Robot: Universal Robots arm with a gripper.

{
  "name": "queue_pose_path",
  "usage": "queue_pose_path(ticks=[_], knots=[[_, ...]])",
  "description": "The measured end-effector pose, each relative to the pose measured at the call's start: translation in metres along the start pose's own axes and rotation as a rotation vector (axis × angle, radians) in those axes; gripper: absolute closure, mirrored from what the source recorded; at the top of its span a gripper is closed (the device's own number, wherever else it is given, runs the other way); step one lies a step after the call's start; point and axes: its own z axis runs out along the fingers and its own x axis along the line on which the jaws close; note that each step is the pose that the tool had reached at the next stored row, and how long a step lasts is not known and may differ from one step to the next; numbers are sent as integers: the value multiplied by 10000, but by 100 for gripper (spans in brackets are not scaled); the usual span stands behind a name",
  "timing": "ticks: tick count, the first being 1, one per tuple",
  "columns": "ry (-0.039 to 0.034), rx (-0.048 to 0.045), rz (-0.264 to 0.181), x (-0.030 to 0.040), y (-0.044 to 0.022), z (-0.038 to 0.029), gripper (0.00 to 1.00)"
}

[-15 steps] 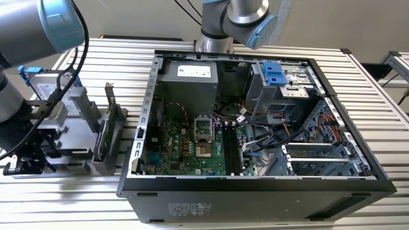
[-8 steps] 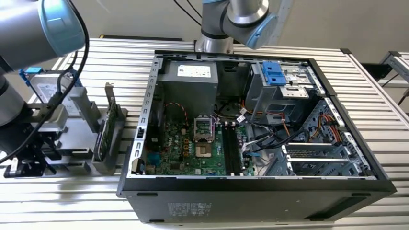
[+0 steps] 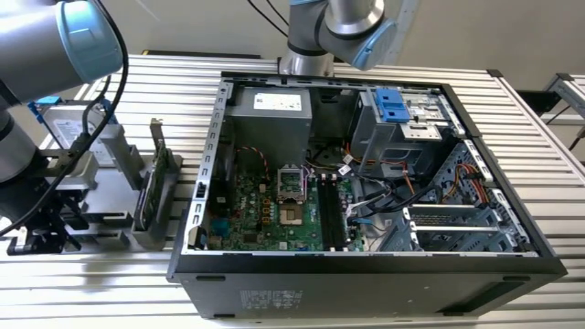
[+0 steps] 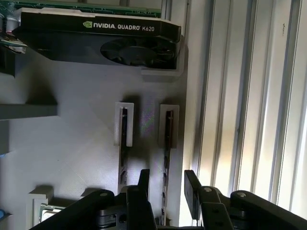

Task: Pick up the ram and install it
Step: 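Pick up the ram and move it above insertion slot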

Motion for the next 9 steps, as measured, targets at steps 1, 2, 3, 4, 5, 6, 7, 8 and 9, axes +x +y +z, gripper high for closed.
queue_pose_path(ticks=[1, 2, 3, 4, 5, 6, 7, 8, 9], knots=[[0, -1, 0, 0, 0, 1, 0], [-1, -1, 0, 0, 0, 1, 0], [-1, -1, 0, 0, 0, 1, 0], [-2, -1, 0, 0, 0, 1, 100], [-3, -1, 0, 0, 0, 1, 100], [-3, -1, 0, 0, 0, 1, 100], [-4, -1, 0, 0, 0, 1, 100], [-4, -1, 0, 0, 0, 1, 100], [-4, -1, 0, 0, 0, 1, 100]])
